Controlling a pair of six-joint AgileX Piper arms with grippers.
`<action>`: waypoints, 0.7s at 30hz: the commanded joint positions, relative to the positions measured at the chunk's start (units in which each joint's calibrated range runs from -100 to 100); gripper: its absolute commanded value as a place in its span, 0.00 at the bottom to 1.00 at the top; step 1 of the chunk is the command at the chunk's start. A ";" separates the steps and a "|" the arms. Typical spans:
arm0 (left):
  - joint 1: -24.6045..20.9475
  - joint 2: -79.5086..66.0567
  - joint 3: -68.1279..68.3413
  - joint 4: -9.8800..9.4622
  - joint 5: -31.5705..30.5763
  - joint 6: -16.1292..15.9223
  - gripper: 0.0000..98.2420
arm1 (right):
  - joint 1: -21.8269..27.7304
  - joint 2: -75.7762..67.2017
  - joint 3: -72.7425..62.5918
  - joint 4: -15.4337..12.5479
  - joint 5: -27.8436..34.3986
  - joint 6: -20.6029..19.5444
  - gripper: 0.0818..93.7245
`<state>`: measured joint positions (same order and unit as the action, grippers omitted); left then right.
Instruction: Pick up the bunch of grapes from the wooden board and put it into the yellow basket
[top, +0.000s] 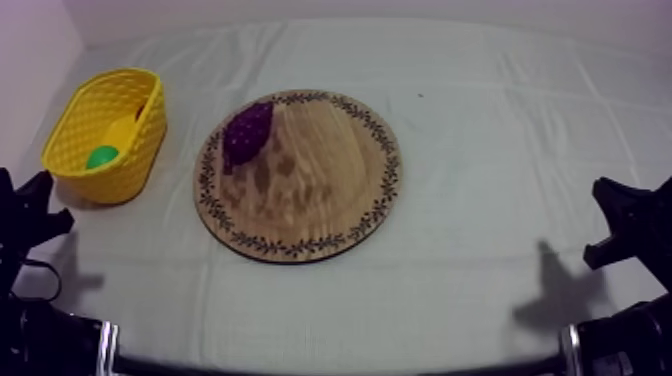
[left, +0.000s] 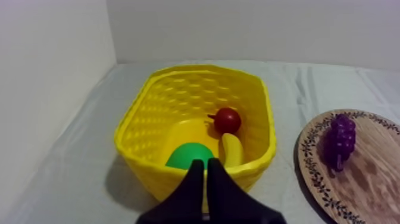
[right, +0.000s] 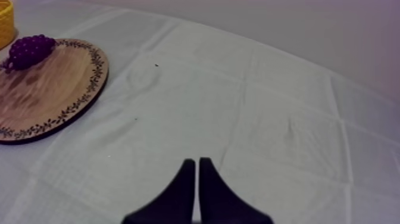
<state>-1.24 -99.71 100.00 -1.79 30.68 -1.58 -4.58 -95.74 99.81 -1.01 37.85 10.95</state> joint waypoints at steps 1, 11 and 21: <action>1.35 -0.03 0.00 -0.09 1.74 5.02 0.00 | -0.02 -0.01 -0.03 0.01 -0.03 0.01 0.00; 1.42 -0.03 0.00 -0.09 1.74 4.95 0.00 | -0.02 -0.01 -0.03 0.01 -0.03 0.01 0.00; 2.39 1.87 -2.53 -0.46 1.89 4.19 0.00 | -0.02 -0.01 -0.03 0.01 -0.03 0.01 0.00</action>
<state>1.08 -98.79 98.43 -2.18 32.50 2.63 -4.58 -95.74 99.81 -1.01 37.85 10.98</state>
